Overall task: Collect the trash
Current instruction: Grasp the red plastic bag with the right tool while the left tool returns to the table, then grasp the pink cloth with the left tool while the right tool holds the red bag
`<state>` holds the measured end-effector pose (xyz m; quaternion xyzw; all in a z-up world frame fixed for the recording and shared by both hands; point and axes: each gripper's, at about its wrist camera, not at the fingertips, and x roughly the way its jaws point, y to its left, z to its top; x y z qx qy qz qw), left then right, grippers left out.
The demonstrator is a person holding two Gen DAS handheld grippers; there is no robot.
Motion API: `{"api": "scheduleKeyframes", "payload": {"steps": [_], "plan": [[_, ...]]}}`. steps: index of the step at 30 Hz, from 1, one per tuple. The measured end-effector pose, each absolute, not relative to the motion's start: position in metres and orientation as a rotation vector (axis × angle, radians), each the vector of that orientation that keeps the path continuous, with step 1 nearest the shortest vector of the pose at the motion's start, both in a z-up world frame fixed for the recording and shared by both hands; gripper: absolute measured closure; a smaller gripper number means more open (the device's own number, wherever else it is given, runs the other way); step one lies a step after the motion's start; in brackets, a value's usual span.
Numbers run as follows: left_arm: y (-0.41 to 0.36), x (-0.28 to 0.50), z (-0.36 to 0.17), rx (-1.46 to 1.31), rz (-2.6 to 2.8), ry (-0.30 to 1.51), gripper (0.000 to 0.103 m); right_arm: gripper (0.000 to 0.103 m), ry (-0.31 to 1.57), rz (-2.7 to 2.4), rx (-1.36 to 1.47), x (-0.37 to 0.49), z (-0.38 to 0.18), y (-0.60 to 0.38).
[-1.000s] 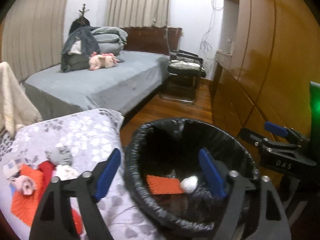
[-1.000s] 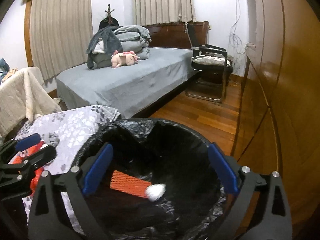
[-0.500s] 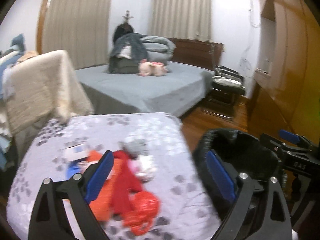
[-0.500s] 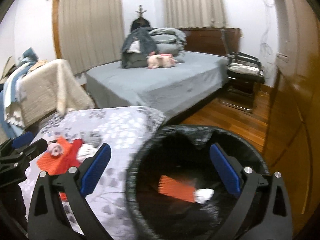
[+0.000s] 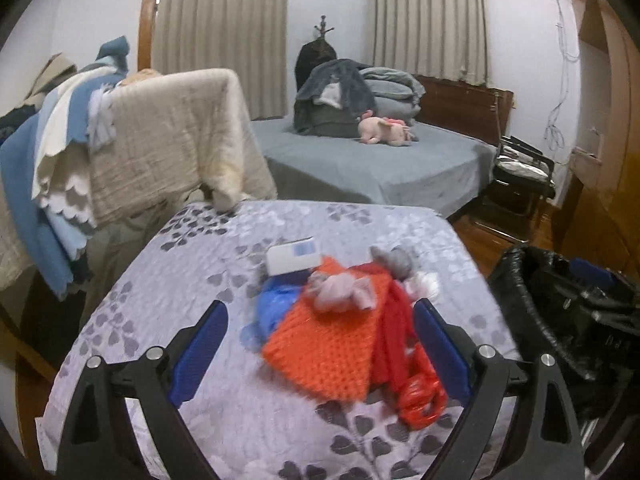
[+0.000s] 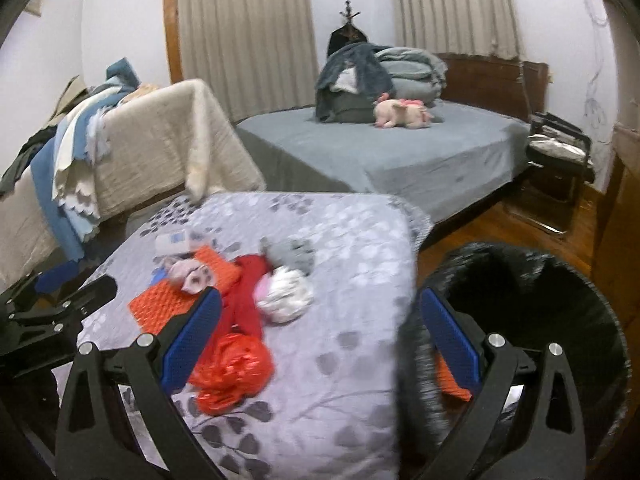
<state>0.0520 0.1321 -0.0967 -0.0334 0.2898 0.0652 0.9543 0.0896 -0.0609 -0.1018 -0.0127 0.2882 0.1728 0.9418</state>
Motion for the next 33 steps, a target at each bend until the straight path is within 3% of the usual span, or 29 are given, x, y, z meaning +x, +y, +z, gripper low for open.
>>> {"api": "scheduleKeyframes", "payload": {"steps": [13, 19, 24, 27, 33], "plan": [[0.16, 0.04, -0.127, -0.089, 0.187, 0.64, 0.012, 0.01, 0.704, 0.385, -0.122, 0.095, -0.166, -0.006], [0.162, 0.041, -0.13, -0.093, 0.186, 0.646, 0.012, 0.026, 0.757, 0.399, -0.131, 0.101, -0.181, 0.002], [0.16, 0.044, -0.13, -0.097, 0.176, 0.649, 0.012, 0.061, 0.805, 0.48, -0.116, 0.103, -0.185, 0.006], [0.157, 0.047, -0.13, -0.096, 0.168, 0.65, 0.012, 0.067, 0.804, 0.506, -0.116, 0.101, -0.182, 0.006], [0.148, 0.052, -0.127, -0.094, 0.147, 0.645, 0.012, 0.068, 0.752, 0.51, -0.11, 0.099, -0.161, -0.003]]}}
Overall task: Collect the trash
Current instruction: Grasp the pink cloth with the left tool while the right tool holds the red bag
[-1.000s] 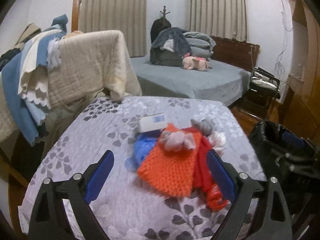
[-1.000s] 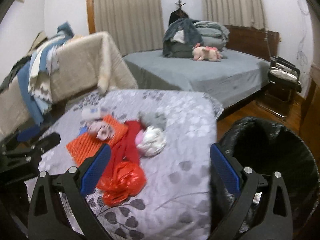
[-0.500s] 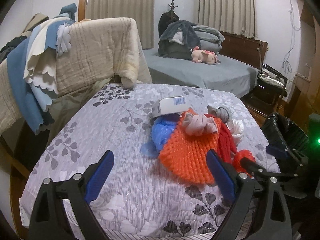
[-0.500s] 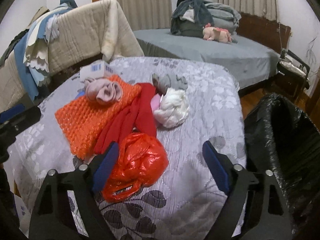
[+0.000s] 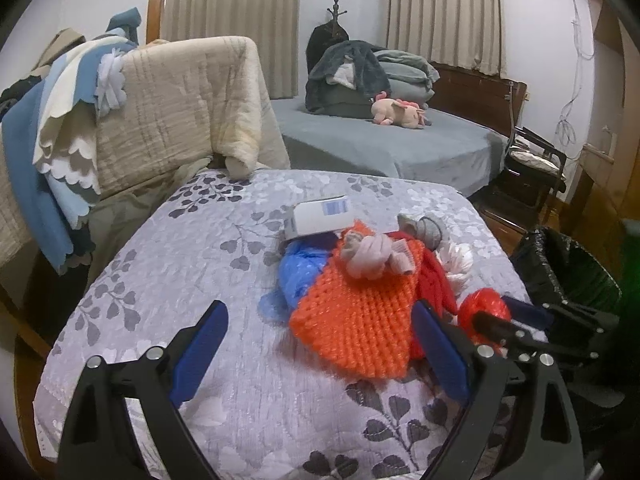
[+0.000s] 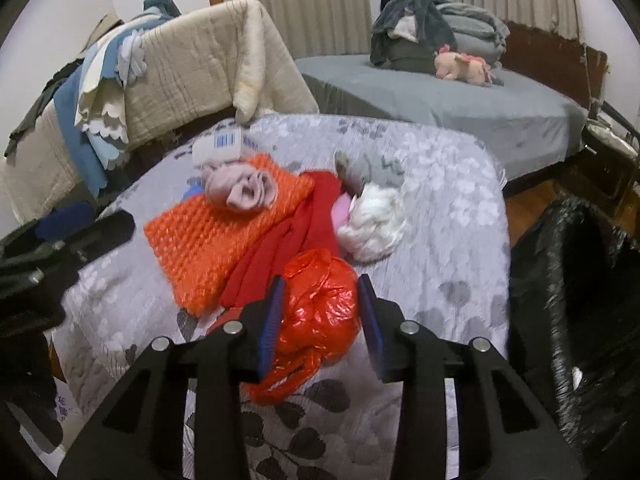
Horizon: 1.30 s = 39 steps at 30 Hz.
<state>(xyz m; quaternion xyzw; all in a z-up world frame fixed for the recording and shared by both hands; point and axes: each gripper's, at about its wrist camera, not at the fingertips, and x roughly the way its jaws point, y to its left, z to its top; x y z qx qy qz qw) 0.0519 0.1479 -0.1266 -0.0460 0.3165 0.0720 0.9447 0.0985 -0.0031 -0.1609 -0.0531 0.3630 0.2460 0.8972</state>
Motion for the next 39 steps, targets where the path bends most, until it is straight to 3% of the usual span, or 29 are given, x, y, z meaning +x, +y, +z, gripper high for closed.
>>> {"api": "scheduleKeyframes", "payload": {"steps": [18, 24, 29, 36, 39], "plan": [[0.118, 0.108, -0.124, -0.08, 0.084, 0.635, 0.036, 0.068, 0.714, 0.397, -0.087, 0.133, -0.14, -0.041], [0.116, 0.129, -0.135, -0.069, 0.095, 0.661, 0.039, 0.067, 0.712, 0.402, -0.094, 0.136, -0.14, -0.043], [0.114, 0.136, -0.143, -0.064, 0.102, 0.685, 0.053, 0.067, 0.718, 0.399, -0.088, 0.137, -0.141, -0.047], [0.113, 0.133, -0.138, -0.052, 0.12, 0.665, 0.084, 0.067, 0.717, 0.397, -0.078, 0.135, -0.14, -0.051], [0.115, 0.128, -0.132, -0.065, 0.11, 0.65, 0.087, 0.067, 0.707, 0.4, -0.078, 0.133, -0.137, -0.052]]}}
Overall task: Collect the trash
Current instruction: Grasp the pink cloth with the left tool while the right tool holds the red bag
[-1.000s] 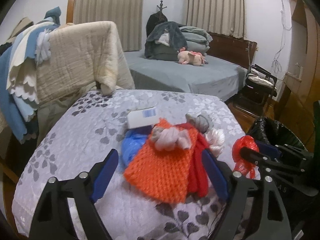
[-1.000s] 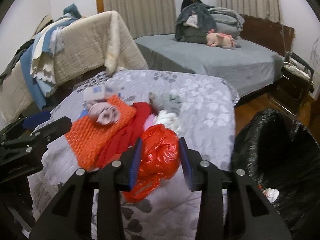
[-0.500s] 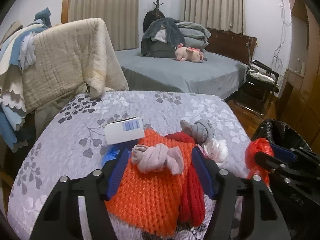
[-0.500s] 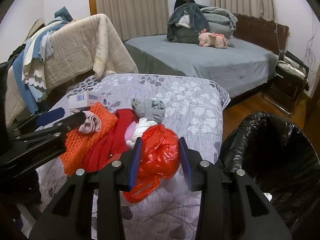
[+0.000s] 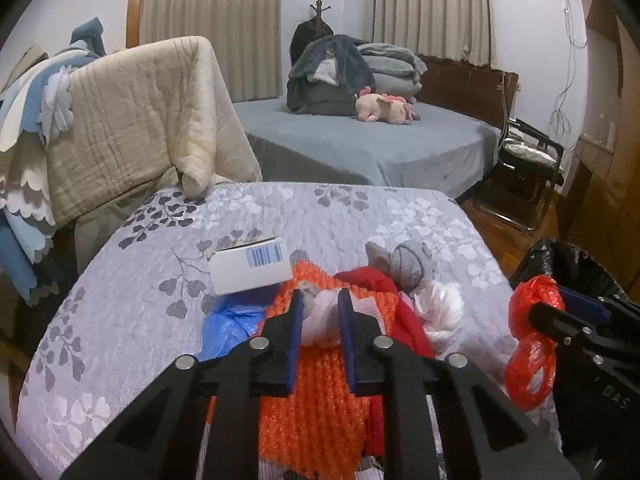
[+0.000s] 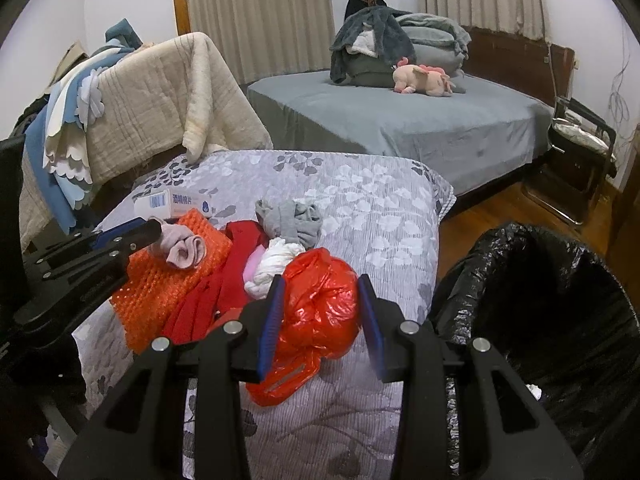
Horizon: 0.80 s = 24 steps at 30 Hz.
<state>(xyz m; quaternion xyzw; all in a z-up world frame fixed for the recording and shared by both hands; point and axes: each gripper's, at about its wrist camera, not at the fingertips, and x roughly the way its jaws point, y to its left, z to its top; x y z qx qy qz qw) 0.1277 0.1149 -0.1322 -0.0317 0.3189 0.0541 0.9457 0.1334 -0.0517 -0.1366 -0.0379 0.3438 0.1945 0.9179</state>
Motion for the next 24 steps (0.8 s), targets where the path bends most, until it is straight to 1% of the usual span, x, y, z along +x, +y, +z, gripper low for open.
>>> {"api": "scheduleKeyframes", "payload": {"steps": [1, 5, 6, 7, 8, 9, 10, 11, 13, 14, 18, 20, 22, 23, 24], "plan": [[0.115, 0.127, -0.132, -0.064, 0.107, 0.649, 0.089, 0.067, 0.705, 0.401, -0.078, 0.133, -0.136, -0.052], [0.112, 0.125, -0.136, -0.06, 0.092, 0.668, 0.088, 0.067, 0.704, 0.4, -0.078, 0.132, -0.134, -0.052], [0.11, 0.124, -0.137, -0.057, 0.091, 0.671, 0.084, 0.067, 0.706, 0.399, -0.079, 0.132, -0.134, -0.053], [0.109, 0.125, -0.139, -0.053, 0.091, 0.678, 0.073, 0.067, 0.708, 0.399, -0.079, 0.131, -0.134, -0.053], [0.108, 0.125, -0.141, -0.05, 0.096, 0.681, 0.066, 0.067, 0.709, 0.398, -0.08, 0.131, -0.134, -0.053], [0.108, 0.125, -0.141, -0.049, 0.102, 0.677, 0.057, 0.067, 0.71, 0.396, -0.081, 0.131, -0.134, -0.054], [0.108, 0.125, -0.141, -0.047, 0.111, 0.673, 0.051, 0.067, 0.711, 0.394, -0.082, 0.131, -0.134, -0.055], [0.108, 0.125, -0.14, -0.044, 0.121, 0.668, 0.048, 0.067, 0.711, 0.393, -0.082, 0.131, -0.134, -0.055], [0.11, 0.128, -0.141, -0.04, 0.143, 0.669, 0.036, 0.067, 0.711, 0.389, -0.08, 0.132, -0.134, -0.056], [0.112, 0.13, -0.142, -0.04, 0.152, 0.675, 0.033, 0.067, 0.713, 0.387, -0.078, 0.133, -0.134, -0.057], [0.113, 0.138, -0.153, -0.041, 0.145, 0.711, 0.033, 0.067, 0.721, 0.385, -0.08, 0.135, -0.138, -0.056], [0.111, 0.138, -0.156, -0.03, 0.144, 0.713, 0.038, 0.067, 0.726, 0.385, -0.082, 0.136, -0.139, -0.055], [0.107, 0.135, -0.156, -0.015, 0.142, 0.706, 0.049, 0.067, 0.729, 0.383, -0.082, 0.137, -0.14, -0.055], [0.105, 0.133, -0.155, -0.006, 0.146, 0.698, 0.052, 0.067, 0.73, 0.381, -0.081, 0.137, -0.14, -0.055], [0.104, 0.131, -0.154, -0.001, 0.146, 0.69, 0.059, 0.067, 0.73, 0.38, -0.079, 0.138, -0.14, -0.056]]}}
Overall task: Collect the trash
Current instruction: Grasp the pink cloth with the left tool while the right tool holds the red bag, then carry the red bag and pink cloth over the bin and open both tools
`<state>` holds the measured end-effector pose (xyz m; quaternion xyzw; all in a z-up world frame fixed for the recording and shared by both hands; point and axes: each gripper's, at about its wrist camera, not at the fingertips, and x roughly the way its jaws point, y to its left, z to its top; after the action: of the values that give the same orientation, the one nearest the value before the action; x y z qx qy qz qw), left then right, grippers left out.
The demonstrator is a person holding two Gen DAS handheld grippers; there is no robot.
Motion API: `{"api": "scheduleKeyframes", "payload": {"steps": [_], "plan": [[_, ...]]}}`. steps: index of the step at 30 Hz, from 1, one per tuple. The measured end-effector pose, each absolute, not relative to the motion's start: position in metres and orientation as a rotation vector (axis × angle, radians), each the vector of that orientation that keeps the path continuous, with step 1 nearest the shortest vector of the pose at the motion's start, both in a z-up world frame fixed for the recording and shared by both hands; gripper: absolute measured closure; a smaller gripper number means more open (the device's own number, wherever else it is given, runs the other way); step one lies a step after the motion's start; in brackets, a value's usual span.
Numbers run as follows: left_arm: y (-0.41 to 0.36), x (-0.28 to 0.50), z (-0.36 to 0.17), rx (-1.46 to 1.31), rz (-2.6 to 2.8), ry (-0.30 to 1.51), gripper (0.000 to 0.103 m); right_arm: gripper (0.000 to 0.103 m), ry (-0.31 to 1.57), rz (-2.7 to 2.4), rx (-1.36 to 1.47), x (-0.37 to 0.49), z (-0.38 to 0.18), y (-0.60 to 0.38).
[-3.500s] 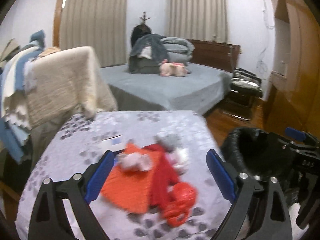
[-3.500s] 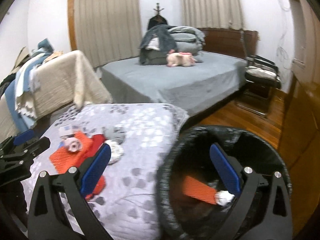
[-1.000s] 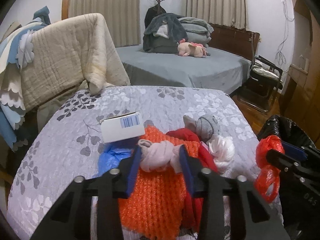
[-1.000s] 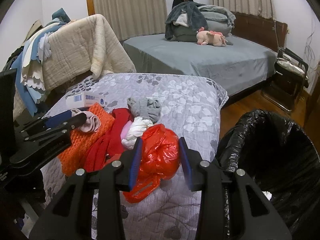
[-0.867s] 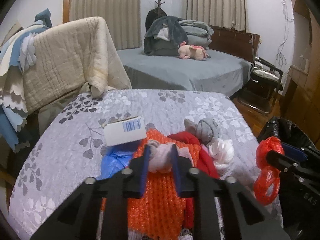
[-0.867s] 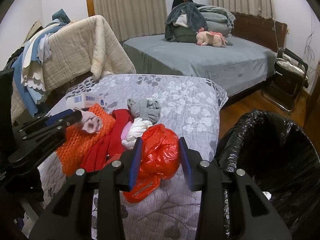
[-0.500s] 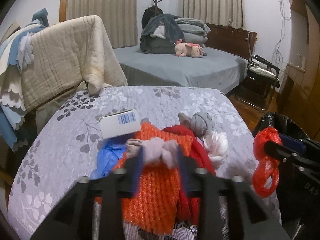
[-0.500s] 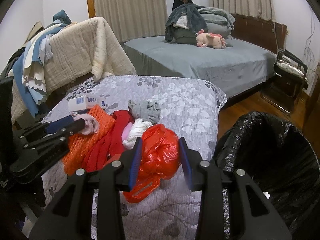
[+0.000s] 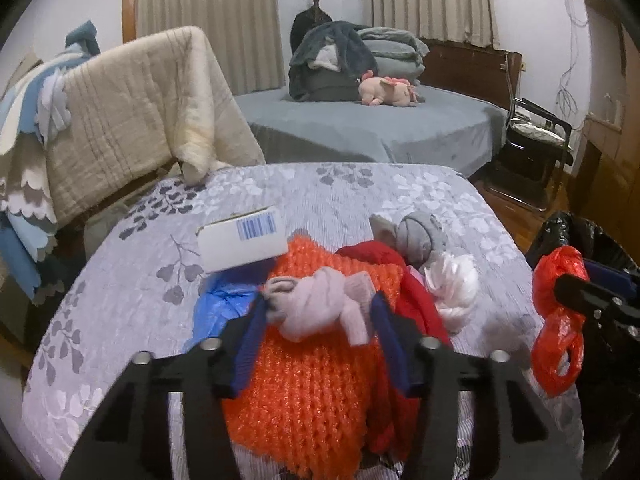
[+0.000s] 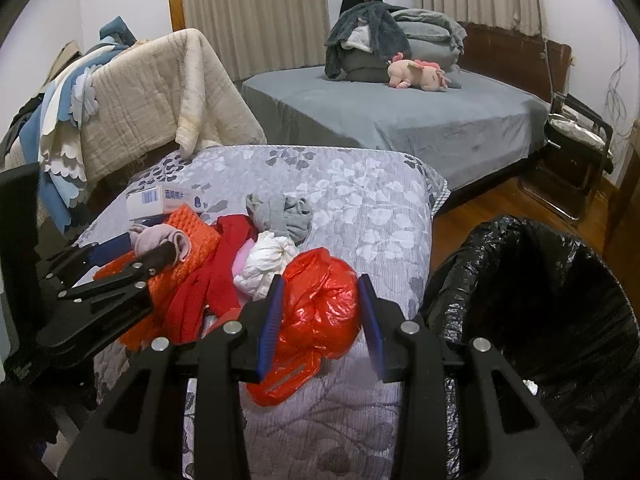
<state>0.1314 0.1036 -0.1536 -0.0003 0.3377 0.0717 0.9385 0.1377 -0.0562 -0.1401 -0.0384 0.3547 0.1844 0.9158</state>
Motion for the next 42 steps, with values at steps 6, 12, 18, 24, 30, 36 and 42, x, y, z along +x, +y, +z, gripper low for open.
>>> {"api": "scheduleKeyframes", "payload": {"steps": [6, 12, 18, 24, 30, 36, 42], "plan": [[0.105, 0.123, -0.147, -0.017, 0.14, 0.669, 0.066, 0.067, 0.725, 0.379, -0.072, 0.137, -0.138, -0.058], [0.102, 0.111, -0.131, -0.029, 0.126, 0.629, 0.067, 0.067, 0.707, 0.388, -0.067, 0.133, -0.131, -0.06], [0.093, 0.099, -0.112, -0.029, 0.102, 0.593, 0.067, 0.067, 0.685, 0.39, -0.059, 0.127, -0.118, -0.066], [0.083, 0.091, -0.095, -0.029, 0.084, 0.572, 0.067, 0.067, 0.654, 0.387, -0.062, 0.118, -0.1, -0.075], [0.069, 0.087, -0.084, -0.026, 0.051, 0.567, 0.067, 0.067, 0.636, 0.367, -0.061, 0.109, -0.084, -0.088], [0.054, 0.085, -0.073, -0.025, 0.011, 0.558, 0.067, 0.067, 0.601, 0.336, -0.046, 0.099, -0.067, -0.109], [0.037, 0.081, -0.064, -0.026, -0.035, 0.546, 0.067, 0.067, 0.577, 0.302, -0.038, 0.09, -0.055, -0.131]]}}
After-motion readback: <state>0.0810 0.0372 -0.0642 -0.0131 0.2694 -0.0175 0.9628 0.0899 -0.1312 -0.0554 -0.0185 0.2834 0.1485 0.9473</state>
